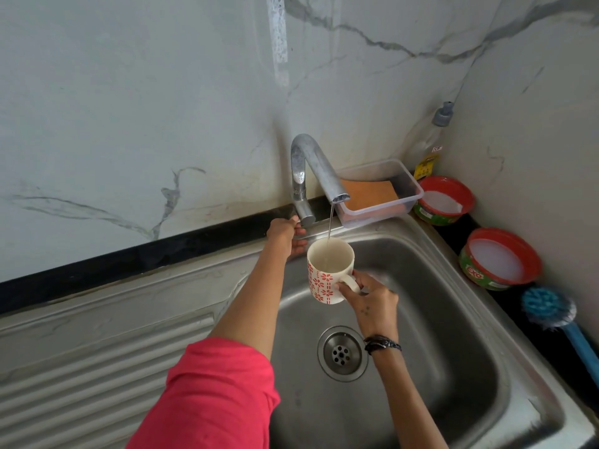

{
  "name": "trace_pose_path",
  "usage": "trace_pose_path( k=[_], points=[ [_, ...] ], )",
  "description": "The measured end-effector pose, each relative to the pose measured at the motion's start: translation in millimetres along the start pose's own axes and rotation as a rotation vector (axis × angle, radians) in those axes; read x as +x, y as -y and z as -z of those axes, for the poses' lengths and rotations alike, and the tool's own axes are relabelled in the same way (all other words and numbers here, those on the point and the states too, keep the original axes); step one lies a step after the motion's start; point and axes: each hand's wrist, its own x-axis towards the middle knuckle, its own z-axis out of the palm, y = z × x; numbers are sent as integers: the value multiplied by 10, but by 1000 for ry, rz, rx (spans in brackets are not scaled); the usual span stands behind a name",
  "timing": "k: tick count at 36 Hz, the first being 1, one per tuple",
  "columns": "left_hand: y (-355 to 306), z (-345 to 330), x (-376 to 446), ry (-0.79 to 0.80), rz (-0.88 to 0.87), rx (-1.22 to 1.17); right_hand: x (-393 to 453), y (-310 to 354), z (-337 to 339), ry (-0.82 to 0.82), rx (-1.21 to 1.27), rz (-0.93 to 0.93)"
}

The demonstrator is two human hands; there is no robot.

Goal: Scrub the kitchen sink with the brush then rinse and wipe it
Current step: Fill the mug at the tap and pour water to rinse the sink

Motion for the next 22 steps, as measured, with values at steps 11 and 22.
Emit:
trace_pose_path(
  k=[11, 22],
  points=[
    [8, 5, 11, 24, -8, -1, -51, -47, -14, 1, -34, -13],
    [-3, 21, -72, 47, 7, -9, -145, -50, 48, 7, -4, -61]
  ],
)
